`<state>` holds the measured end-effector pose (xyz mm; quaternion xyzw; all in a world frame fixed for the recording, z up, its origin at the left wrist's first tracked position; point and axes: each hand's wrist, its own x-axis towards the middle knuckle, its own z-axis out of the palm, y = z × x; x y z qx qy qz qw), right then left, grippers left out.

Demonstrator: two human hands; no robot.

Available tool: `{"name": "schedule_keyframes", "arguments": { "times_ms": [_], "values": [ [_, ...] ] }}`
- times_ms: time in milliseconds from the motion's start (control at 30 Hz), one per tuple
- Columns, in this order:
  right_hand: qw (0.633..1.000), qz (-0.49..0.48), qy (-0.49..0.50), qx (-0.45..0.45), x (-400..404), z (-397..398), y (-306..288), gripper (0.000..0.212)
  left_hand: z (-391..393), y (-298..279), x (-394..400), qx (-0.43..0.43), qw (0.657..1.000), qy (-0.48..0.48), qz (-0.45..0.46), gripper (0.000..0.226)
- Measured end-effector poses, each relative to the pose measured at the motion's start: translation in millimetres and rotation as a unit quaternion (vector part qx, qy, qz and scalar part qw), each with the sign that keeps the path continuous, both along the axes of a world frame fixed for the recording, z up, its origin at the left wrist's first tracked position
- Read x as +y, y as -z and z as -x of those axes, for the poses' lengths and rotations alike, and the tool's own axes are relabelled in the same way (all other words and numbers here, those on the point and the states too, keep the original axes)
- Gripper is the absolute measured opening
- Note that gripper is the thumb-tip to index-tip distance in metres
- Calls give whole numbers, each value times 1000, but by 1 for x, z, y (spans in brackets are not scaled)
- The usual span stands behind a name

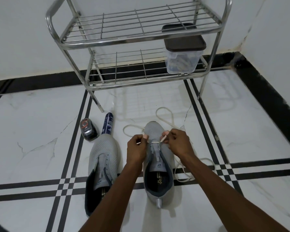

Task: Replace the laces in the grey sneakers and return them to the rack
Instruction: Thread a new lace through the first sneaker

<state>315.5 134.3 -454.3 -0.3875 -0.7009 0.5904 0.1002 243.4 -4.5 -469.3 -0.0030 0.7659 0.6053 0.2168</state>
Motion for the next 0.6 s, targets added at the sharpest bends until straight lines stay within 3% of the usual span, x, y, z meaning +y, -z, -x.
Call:
{"name": "schedule_keyframes", "arguments": {
  "times_ms": [167,367,600],
  "values": [
    [999,-13,-38,29,7,13,-38,28,13,-33,3,-19,999,30,-36,26],
    [993,94,-16,74,14,32,-93,28,34,-99,18,31,996,47,-63,26],
    [989,53,-13,137,29,57,-194,29,64,-202,42,121,986,72,-86,28]
  ]
}}
